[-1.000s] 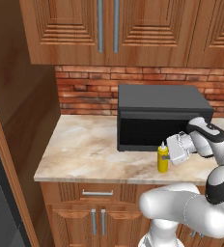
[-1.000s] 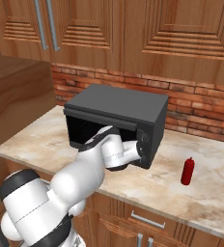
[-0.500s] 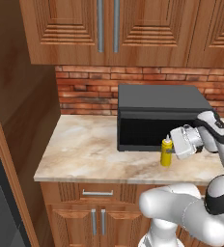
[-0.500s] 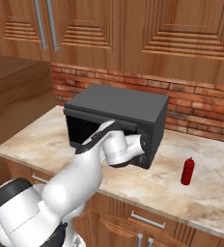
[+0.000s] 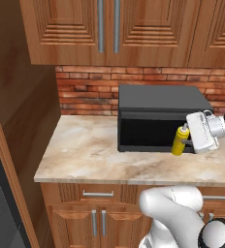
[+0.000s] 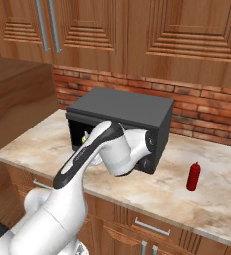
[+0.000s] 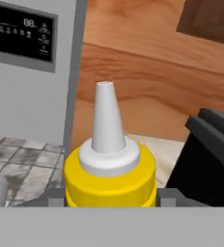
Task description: Place the ketchup and mustard from the counter to the top shelf of the fridge. If the existing items in the fridge are on the top shelf, move them to other shelves.
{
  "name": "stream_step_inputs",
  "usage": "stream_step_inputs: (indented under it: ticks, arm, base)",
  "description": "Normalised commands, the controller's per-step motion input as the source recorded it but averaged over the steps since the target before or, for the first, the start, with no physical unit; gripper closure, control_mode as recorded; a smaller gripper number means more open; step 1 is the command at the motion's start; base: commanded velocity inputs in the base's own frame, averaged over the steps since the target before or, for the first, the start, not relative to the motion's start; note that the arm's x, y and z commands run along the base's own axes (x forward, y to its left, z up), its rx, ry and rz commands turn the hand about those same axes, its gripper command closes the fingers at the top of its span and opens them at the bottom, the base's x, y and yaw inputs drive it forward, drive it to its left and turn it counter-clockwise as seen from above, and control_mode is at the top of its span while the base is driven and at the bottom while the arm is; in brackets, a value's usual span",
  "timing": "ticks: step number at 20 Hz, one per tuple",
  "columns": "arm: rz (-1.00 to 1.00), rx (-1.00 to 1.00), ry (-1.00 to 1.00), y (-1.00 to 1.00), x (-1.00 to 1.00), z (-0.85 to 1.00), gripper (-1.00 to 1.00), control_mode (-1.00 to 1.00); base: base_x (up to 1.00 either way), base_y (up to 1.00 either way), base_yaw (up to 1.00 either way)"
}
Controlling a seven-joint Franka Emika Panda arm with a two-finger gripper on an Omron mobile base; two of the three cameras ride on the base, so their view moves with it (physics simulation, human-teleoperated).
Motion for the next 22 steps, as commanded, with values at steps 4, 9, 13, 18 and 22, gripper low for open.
stream_step_inputs:
  ticks: [4, 9, 13, 18, 22]
  arm:
    - [-0.04, 0.0, -0.05, 0.0, -0.59, 1.0, 1.0, -1.0]
    - [-0.09, 0.0, 0.04, 0.0, -0.14, 0.86, 1.0, -1.0]
    - [-0.13, 0.07, 0.09, 0.0, -0.04, 0.56, 1.0, -1.0]
    - [-0.09, 0.06, 0.01, 0.0, -0.33, 0.19, 1.0, -1.0]
    - [-0.03, 0.03, -0.04, 0.0, -0.51, 0.0, 1.0, -1.0]
  base:
    - [0.0, 0.0, 0.0]
    - [0.0, 0.0, 0.0]
    - [0.0, 0.0, 0.0]
    - [0.0, 0.0, 0.0]
    - [0.0, 0.0, 0.0]
